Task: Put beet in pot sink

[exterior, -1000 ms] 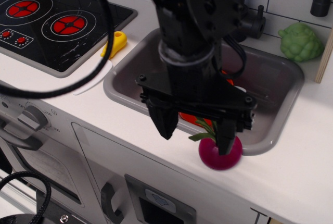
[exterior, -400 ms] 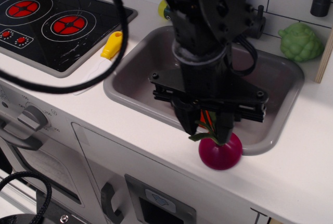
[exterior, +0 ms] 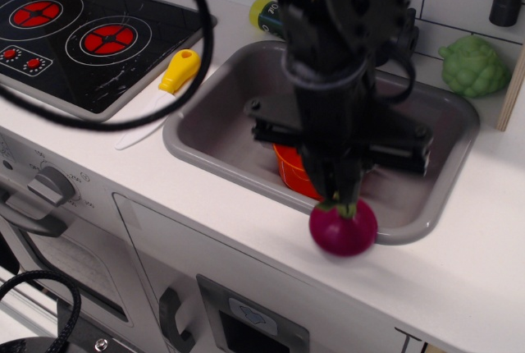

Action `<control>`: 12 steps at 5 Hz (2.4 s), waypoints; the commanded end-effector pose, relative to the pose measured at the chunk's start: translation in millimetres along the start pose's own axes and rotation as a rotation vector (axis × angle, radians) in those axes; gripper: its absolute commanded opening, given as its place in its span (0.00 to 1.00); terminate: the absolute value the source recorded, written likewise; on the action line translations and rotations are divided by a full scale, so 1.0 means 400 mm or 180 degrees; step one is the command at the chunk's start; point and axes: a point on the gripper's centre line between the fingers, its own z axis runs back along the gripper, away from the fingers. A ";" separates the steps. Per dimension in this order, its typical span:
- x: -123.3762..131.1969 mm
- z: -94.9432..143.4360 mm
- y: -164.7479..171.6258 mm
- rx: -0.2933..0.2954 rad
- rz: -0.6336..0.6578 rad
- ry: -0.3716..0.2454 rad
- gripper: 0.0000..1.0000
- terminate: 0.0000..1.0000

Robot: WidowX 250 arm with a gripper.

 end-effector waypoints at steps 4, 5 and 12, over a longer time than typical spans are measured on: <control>0.299 -0.009 0.145 0.0287 0.1054 -0.0295 0.00 0.00; 0.295 -0.034 0.138 0.0325 0.0982 -0.0255 0.00 0.00; 0.262 -0.071 0.113 0.0312 0.0981 0.0129 1.00 1.00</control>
